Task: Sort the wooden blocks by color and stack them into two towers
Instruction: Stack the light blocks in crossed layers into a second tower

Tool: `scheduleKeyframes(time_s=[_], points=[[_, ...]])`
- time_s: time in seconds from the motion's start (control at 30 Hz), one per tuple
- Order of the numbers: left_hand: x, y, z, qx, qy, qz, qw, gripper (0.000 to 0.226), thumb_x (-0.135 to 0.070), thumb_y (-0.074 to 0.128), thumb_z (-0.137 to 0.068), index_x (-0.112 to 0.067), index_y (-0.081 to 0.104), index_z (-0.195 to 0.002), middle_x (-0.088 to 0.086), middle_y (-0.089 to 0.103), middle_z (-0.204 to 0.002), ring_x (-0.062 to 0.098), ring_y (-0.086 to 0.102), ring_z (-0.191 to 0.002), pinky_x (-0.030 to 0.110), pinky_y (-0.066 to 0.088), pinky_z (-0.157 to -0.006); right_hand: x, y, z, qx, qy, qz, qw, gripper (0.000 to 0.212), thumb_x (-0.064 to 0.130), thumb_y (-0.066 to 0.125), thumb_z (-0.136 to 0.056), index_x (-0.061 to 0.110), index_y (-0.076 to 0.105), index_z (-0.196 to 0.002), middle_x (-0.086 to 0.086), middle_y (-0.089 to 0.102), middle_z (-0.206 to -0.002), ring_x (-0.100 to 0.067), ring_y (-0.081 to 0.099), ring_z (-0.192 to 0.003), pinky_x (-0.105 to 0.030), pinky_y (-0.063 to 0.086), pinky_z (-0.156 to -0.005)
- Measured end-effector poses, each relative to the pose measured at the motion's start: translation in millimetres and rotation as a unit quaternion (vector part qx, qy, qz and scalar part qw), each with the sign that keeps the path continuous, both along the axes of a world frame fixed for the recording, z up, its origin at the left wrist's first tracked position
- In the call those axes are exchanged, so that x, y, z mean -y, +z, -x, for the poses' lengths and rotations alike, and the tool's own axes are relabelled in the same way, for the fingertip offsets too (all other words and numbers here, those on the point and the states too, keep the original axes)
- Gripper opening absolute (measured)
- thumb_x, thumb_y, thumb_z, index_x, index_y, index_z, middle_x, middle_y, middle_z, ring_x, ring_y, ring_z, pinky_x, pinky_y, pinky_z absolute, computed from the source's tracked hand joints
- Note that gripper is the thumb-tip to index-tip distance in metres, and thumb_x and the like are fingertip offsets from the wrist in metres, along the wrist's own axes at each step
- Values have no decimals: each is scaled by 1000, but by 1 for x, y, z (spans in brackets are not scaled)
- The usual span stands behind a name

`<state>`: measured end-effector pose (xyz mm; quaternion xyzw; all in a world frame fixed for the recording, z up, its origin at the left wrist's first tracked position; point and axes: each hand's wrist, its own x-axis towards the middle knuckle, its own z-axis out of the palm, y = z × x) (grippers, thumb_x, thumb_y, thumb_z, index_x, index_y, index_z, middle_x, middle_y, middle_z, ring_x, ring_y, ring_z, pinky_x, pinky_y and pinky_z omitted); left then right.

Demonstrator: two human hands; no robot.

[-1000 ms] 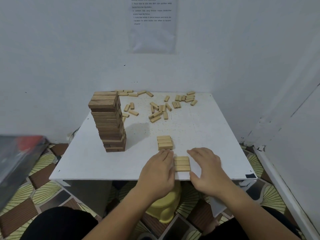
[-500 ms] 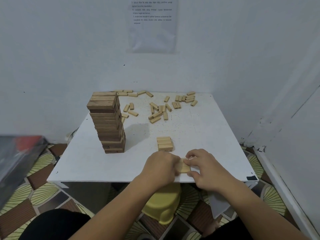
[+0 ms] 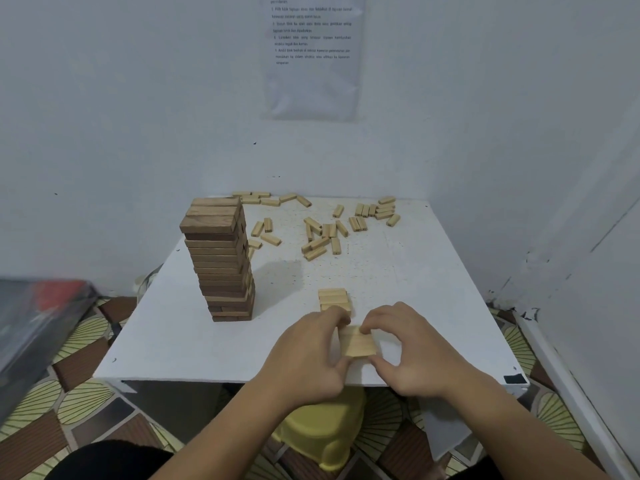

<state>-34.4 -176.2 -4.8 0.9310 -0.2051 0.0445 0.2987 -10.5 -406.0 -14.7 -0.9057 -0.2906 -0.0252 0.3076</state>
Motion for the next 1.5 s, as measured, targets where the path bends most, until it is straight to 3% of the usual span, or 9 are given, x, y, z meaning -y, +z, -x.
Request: scheduleKeyframes(time_s=[0.33,0.53,0.77,0.83,0.9,1.0,1.13,1.3,1.5], points=[[-27,24,-35,-7,25,27,999,45,-47,71,-80,-38,47,-116,-16,56,-111,7,54,-104,31,50,-86,-33,25,-43,11,25,-19,999,35,29,73,-78,28,67,-112,17,58,-114,-6,54,-109,-21,44,-91],[-31,-6,-20,-72,4,-47,996,47,-54,73,-75,-43,43,-109,-14,55,-105,10,54,-96,34,52,-81,-30,-15,-18,-33,32,8,999,35,41,73,-77,31,69,-110,22,56,-118,-3,51,-115,-28,46,-99],[-34,-12,-16,-96,23,-58,993,50,-49,79,-77,-44,46,-114,-14,50,-114,9,50,-104,31,49,-89,-26,-26,-12,-51,21,12,998,39,42,75,-79,31,71,-115,23,52,-126,0,48,-122,-22,41,-105],[-39,-14,-15,-106,36,-31,993,48,-57,75,-77,-47,46,-114,-18,51,-116,6,49,-107,29,47,-92,-24,-25,-10,-53,8,-1,999,41,48,74,-79,33,71,-117,24,50,-130,2,47,-125,-16,38,-105],[-40,-13,-15,-94,75,37,992,40,-60,67,-87,-45,50,-120,-22,52,-122,2,49,-114,27,44,-97,-27,-23,-11,-33,-52,-74,995,37,49,69,-82,30,70,-115,21,54,-125,0,52,-119,-11,39,-96],[-25,-8,-19,-123,138,183,966,49,-55,44,-104,-38,42,-150,-27,40,-147,-1,38,-137,26,31,-115,-39,-21,-21,-57,-182,-244,951,32,41,59,-93,29,66,-122,21,62,-123,0,57,-114,-11,41,-89],[5,-7,-46,-195,174,324,909,65,-62,21,-104,-37,15,-164,-24,13,-166,-5,11,-152,29,7,-128,-69,-17,-47,-209,-216,-417,858,43,33,41,-110,24,47,-152,18,47,-151,17,43,-128,0,32,-97],[27,0,-79,-231,217,405,858,61,-60,14,-108,-35,17,-164,-15,16,-170,5,12,-156,32,6,-128,-93,-21,-76,-254,-227,-482,807,49,41,31,-111,22,40,-155,9,40,-160,-3,34,-146,-21,26,-114],[30,-9,-95,-228,203,413,858,67,-63,12,-106,-31,26,-162,-10,23,-169,7,16,-155,24,10,-118,-105,-24,-79,-274,-227,-465,811,52,49,29,-109,28,41,-155,12,38,-161,-7,31,-149,-25,24,-116]])
